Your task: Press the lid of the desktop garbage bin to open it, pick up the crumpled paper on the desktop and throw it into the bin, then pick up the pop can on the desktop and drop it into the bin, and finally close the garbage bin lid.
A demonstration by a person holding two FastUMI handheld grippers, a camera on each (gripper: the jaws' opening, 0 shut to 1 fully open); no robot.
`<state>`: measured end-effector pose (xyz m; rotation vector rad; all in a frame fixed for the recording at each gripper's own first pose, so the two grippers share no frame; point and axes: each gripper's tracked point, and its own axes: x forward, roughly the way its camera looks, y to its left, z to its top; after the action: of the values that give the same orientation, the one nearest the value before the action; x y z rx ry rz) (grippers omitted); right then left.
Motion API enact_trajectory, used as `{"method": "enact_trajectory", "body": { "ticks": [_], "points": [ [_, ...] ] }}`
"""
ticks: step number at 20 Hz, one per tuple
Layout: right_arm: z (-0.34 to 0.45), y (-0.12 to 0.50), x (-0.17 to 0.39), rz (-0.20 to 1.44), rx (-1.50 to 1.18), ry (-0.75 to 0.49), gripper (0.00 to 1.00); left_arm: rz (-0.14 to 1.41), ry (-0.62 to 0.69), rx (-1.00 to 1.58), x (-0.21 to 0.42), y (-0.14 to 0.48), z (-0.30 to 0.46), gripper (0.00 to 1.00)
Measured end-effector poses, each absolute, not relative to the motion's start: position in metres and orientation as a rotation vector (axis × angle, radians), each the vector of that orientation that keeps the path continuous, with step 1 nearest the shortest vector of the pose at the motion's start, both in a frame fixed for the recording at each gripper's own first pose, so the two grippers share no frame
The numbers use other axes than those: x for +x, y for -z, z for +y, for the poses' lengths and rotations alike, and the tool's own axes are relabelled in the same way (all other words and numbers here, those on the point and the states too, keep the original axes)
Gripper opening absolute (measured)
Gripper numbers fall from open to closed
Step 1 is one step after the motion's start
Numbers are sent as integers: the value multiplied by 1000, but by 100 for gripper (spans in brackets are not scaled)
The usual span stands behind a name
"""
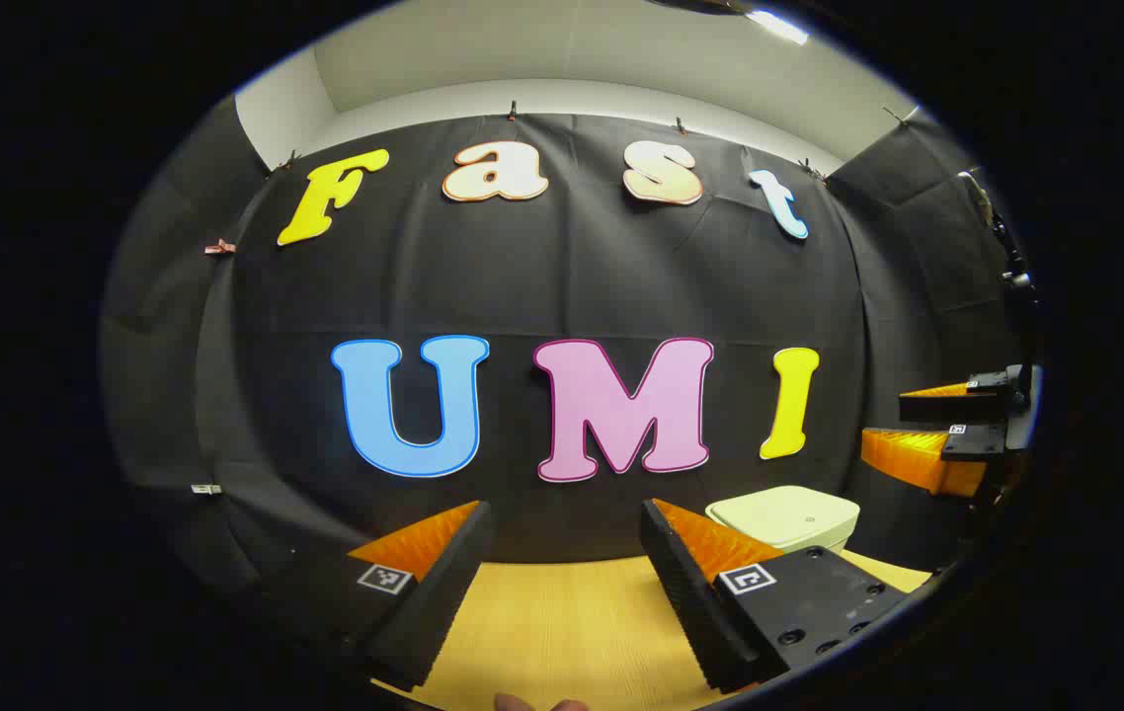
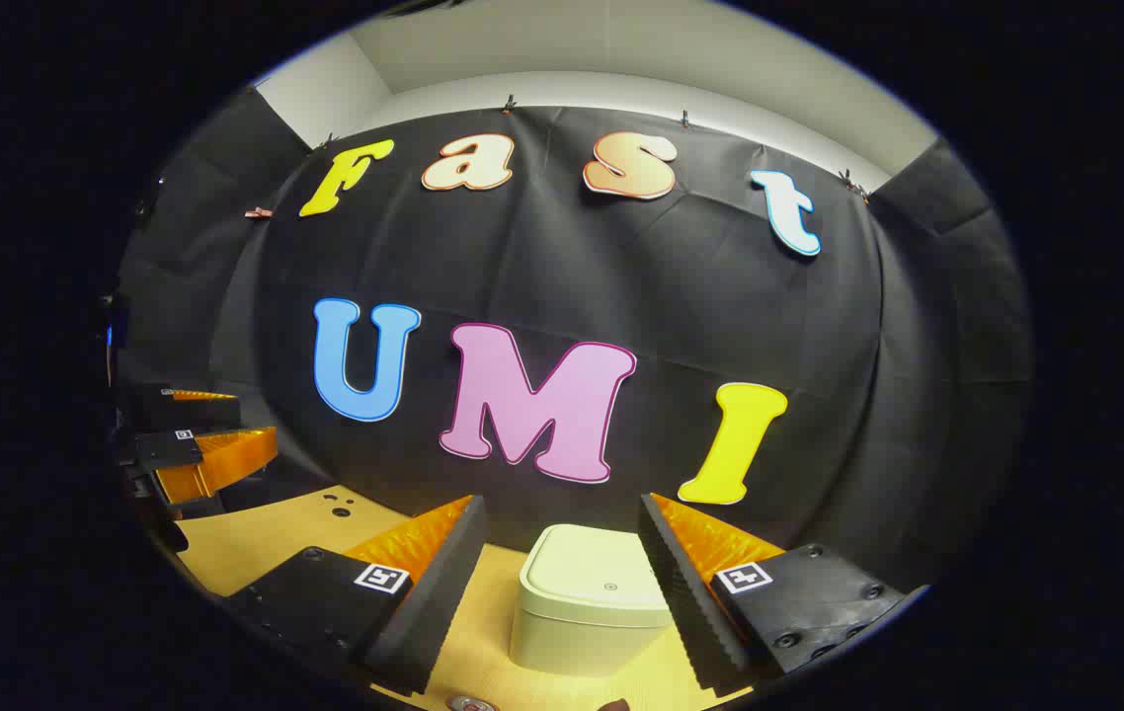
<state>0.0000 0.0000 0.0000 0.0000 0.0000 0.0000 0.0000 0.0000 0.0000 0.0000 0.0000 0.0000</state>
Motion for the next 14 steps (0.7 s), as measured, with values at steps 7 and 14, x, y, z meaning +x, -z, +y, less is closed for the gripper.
{"method": "enact_trajectory", "body": {
  "ticks": [7,14],
  "points": [
    [-1,0,1,2,-9,-7,95,7,-4,0,6,1,-4,97],
    [-1,1,2,7,-4,-9,95,12,-8,-4,5,4,-3,97]
  ]
}}
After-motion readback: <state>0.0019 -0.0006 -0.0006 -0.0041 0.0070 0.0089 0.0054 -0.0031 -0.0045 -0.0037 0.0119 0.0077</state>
